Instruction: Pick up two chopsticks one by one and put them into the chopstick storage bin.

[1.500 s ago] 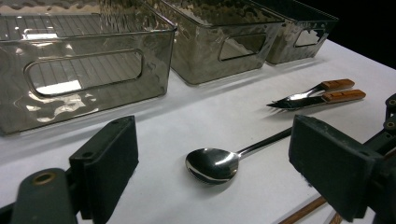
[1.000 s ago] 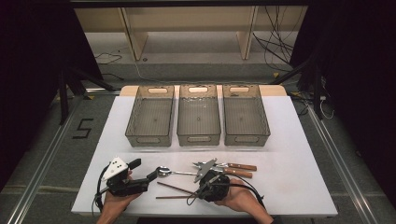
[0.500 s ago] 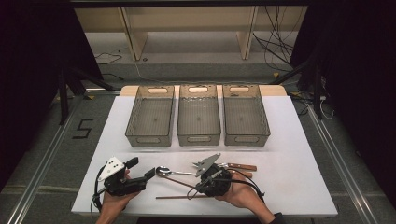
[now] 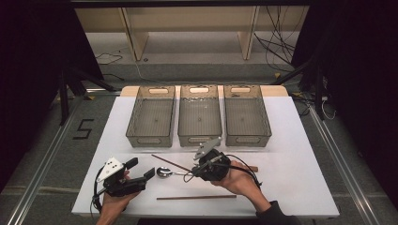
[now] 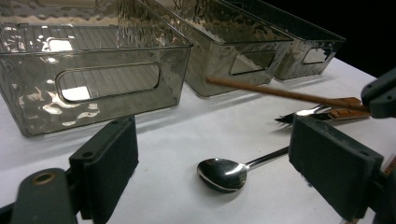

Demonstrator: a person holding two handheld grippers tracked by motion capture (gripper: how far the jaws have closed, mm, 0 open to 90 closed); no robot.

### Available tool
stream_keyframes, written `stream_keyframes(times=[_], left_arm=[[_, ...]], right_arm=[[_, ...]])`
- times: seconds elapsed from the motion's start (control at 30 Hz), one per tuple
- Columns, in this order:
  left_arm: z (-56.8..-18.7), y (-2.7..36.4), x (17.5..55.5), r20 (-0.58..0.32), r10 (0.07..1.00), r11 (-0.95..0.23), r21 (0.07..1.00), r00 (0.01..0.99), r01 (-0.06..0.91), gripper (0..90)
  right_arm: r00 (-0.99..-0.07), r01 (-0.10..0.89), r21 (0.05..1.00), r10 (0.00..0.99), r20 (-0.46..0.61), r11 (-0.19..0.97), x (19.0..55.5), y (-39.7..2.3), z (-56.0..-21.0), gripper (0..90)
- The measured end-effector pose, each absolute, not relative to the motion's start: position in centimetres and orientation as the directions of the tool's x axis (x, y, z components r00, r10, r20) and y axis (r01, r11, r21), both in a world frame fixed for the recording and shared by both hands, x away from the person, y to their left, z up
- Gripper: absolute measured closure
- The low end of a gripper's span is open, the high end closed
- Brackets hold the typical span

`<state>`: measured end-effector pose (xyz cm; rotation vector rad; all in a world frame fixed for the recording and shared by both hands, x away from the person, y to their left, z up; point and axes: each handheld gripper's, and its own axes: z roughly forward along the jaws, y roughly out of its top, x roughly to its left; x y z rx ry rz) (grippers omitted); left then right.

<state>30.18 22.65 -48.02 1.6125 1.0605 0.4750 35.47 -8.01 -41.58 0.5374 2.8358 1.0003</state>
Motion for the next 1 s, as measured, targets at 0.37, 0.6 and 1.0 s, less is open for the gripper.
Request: stream_keyframes(times=[0.37,0.6,1.0], left_arm=[[-47.9,22.4,30.2,-0.267,0.813,0.039,0.912,0.518,0.409,15.3],[-47.1,21.1,30.5,-0.353,0.769,0.093,0.886,0.532,0.454,15.4],[-45.9,18.3,32.6,-0.565,0.640,0.237,0.790,0.521,0.566,21.1]], right_arm=[[-0.924,0.308,0.657,0.380,0.035,0.688,37.0,-6.4,-40.5,85.7],[-0.924,0.302,0.678,0.381,0.035,0.670,37.0,-6.2,-40.5,85.6],[-0.927,0.281,0.717,0.373,0.031,0.638,36.5,-6.4,-40.1,85.6]])
